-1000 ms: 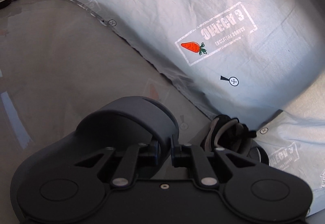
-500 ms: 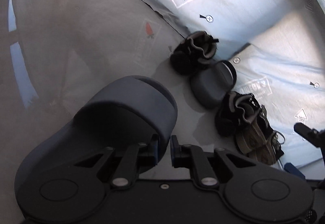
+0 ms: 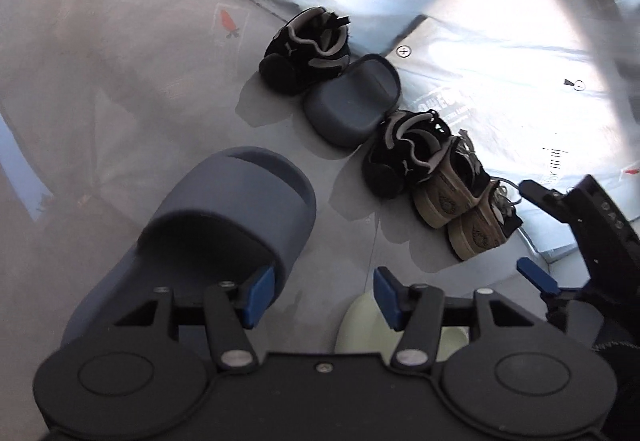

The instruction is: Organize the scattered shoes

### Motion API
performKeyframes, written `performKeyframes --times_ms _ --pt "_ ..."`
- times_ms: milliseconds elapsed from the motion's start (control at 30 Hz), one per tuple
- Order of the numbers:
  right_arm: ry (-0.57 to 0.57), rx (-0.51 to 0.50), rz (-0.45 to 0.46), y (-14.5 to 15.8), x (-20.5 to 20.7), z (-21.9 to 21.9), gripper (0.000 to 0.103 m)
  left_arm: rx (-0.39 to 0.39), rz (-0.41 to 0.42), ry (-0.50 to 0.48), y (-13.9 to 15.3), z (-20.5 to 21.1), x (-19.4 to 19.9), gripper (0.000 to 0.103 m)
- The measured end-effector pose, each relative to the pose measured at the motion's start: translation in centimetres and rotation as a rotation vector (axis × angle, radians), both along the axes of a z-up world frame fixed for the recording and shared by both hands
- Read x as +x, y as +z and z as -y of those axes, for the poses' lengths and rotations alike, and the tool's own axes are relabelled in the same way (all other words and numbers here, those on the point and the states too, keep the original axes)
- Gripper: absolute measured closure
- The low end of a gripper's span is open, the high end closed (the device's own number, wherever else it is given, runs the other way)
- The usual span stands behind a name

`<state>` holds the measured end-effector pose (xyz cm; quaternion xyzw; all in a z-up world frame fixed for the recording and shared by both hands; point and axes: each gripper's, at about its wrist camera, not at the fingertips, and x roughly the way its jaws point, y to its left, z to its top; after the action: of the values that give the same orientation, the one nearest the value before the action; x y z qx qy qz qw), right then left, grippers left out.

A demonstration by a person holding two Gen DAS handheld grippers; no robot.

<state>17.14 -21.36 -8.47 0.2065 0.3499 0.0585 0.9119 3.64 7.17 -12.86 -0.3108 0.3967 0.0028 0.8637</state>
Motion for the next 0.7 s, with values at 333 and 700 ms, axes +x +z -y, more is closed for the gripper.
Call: performKeyframes --times_ms 333,700 --pt "0.019 -0.006 -0.001 -1.0 1.9 0.2 0.007 0.110 0.301 -0.149 1.5 -0.1 12.2 0.047" --pt "-0.073 -0.146 0.004 -2.2 3.8 2.8 0.007 0.055 0.232 -0.001 -2.0 2.7 30.9 0.047"
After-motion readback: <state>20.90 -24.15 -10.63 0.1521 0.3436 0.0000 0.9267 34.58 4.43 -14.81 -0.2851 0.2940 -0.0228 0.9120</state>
